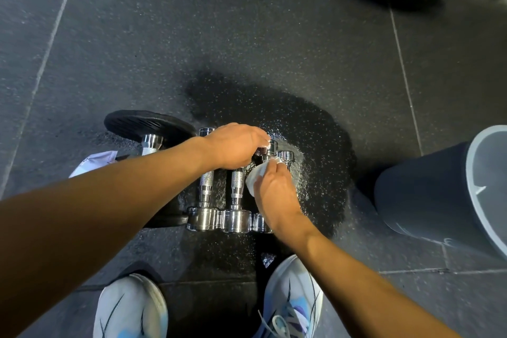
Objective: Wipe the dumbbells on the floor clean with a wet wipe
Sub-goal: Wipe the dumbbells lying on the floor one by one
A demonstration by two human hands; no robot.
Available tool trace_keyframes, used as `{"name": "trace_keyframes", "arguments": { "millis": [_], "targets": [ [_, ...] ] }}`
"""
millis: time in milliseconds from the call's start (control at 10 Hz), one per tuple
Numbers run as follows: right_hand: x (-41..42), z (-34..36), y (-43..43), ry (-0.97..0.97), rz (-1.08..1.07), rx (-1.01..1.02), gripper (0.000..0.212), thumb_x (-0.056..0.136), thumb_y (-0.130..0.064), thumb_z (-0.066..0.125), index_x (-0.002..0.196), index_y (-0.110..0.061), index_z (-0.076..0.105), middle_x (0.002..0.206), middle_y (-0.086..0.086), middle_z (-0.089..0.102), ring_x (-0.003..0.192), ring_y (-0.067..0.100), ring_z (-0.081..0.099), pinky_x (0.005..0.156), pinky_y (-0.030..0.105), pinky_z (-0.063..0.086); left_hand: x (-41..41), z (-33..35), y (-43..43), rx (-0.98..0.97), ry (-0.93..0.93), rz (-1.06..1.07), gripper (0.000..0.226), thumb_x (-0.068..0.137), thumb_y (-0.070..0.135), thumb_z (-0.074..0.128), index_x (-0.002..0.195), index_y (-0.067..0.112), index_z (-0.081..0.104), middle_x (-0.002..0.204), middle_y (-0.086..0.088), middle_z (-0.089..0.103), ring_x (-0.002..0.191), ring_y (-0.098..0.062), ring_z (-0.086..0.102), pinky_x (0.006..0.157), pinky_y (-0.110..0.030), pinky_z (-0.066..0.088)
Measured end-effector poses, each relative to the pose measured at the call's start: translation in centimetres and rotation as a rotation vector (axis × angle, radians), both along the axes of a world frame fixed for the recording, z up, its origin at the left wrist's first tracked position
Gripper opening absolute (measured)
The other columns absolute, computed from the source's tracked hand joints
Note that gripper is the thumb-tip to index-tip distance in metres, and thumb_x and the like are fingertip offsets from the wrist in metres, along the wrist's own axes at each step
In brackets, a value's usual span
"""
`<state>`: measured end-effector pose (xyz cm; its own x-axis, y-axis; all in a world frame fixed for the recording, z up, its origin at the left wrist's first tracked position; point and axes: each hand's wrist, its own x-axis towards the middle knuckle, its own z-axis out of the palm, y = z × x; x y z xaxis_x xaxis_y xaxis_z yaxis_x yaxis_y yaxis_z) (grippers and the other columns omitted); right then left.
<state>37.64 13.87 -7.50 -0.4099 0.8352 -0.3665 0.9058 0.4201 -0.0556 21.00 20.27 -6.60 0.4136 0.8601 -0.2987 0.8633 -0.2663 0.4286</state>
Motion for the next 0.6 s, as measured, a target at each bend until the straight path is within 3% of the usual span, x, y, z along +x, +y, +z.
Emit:
{"name": "trace_keyframes", "arguments": {
  "millis": [100, 200, 300, 400, 500, 600],
  "targets": [
    [1.0, -2.0, -1.1, -0.03, 0.231, 0.126, 0.063, 0.089, 0.01, 0.011, 0.151, 0.019, 0.011, 0.15, 0.033, 0.033, 0.132, 0.043, 0.036, 0.115, 0.047, 0.032, -0.4, -0.5, -0.2, 0.0, -0.042, 0.024, 0.059, 0.082, -0.008, 0.052, 0.133, 0.02, 0.063, 0.144, 0.006, 0.057, 0.122, -0.022, 0.062, 0.103, -0.043, 0.05],
    [0.9, -1.3, -0.7, 0.025, 0.224, 0.09, 0.072, 0.084, 0.008, 0.005, 0.154, 0.006, 0.023, 0.152, 0.028, 0.032, 0.134, 0.041, 0.035, 0.117, 0.046, 0.033, -0.3, -1.0, -0.3, -0.019, -0.07, 0.069, 0.059, 0.085, -0.008, 0.051, 0.135, 0.021, 0.063, 0.146, 0.006, 0.056, 0.125, -0.021, 0.06, 0.105, -0.042, 0.049],
    [0.9, -1.5, -0.2, 0.188, 0.04, 0.013, 0.042, 0.099, -0.005, 0.041, 0.141, -0.009, 0.045, 0.14, 0.018, 0.044, 0.122, 0.035, 0.051, 0.099, 0.042, 0.047, 0.0, -1.6, -0.1, -0.052, -0.149, 0.161, 0.044, 0.087, -0.004, 0.049, 0.118, 0.02, 0.07, 0.133, 0.003, 0.063, 0.114, -0.023, 0.064, 0.099, -0.046, 0.053],
    [1.3, -2.3, -0.6, 0.26, -0.133, 0.113, 0.042, 0.099, -0.017, 0.053, 0.14, -0.014, 0.042, 0.133, 0.009, 0.058, 0.116, 0.025, 0.061, 0.09, 0.034, 0.054, -0.1, -1.6, -0.1, -0.087, -0.17, 0.206, 0.035, 0.088, 0.0, 0.048, 0.105, 0.019, 0.071, 0.124, 0.004, 0.063, 0.106, -0.021, 0.065, 0.094, -0.046, 0.055],
    [1.5, -2.2, -0.9, 0.341, -0.177, 0.062, 0.044, 0.1, -0.016, 0.053, 0.142, -0.012, 0.038, 0.135, 0.014, 0.058, 0.12, 0.029, 0.059, 0.094, 0.038, 0.051, -0.5, -1.8, 0.0, -0.071, -0.152, 0.231, 0.027, 0.087, 0.003, 0.048, 0.099, 0.013, 0.069, 0.122, 0.002, 0.06, 0.105, -0.022, 0.063, 0.094, -0.045, 0.055],
    [1.2, -1.0, -0.9, 0.317, -0.199, -0.049, 0.046, 0.103, -0.012, 0.048, 0.147, -0.003, 0.036, 0.139, 0.023, 0.053, 0.12, 0.032, 0.057, 0.094, 0.038, 0.049, -0.6, -1.1, -0.5, 0.036, -0.132, 0.248, 0.023, 0.094, 0.015, 0.056, 0.114, 0.012, 0.066, 0.123, 0.0, 0.058, 0.111, -0.02, 0.057, 0.096, -0.038, 0.05]
  ]
}}
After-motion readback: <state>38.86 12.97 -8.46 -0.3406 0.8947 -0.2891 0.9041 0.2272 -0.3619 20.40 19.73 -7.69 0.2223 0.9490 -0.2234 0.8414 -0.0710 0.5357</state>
